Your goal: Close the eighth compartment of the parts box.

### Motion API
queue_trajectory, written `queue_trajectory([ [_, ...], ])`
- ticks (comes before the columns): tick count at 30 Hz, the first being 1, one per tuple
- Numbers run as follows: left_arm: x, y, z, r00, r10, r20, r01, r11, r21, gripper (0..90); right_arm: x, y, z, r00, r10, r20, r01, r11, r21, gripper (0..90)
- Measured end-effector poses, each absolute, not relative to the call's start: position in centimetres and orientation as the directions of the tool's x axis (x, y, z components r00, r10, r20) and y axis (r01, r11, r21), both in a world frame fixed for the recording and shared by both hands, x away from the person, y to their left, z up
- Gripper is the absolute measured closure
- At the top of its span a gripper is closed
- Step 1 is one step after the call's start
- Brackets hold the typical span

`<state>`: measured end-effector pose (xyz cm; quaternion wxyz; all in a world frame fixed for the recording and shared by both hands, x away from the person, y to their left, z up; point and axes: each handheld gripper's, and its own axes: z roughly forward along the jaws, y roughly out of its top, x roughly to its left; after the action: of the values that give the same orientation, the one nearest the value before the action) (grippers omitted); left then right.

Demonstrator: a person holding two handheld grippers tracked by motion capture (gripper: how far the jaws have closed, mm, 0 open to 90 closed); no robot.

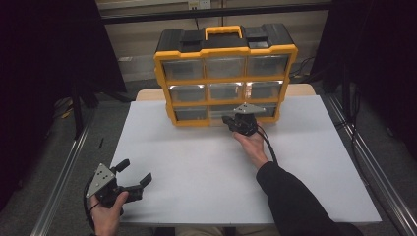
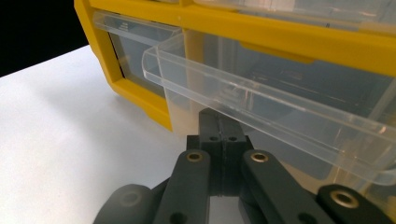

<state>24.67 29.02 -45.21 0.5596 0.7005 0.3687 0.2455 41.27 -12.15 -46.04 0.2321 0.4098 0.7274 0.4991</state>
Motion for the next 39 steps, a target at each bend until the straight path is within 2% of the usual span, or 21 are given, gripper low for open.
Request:
queue_trajectory([
  [39,24.8,28.9,-45.2,0.614,0.787,-0.058,0.240,-0.116,0.964,3.5,43.2,-12.0,-46.0,-0.520,0.851,0.078,0.379,0.148,0.914,90.0],
])
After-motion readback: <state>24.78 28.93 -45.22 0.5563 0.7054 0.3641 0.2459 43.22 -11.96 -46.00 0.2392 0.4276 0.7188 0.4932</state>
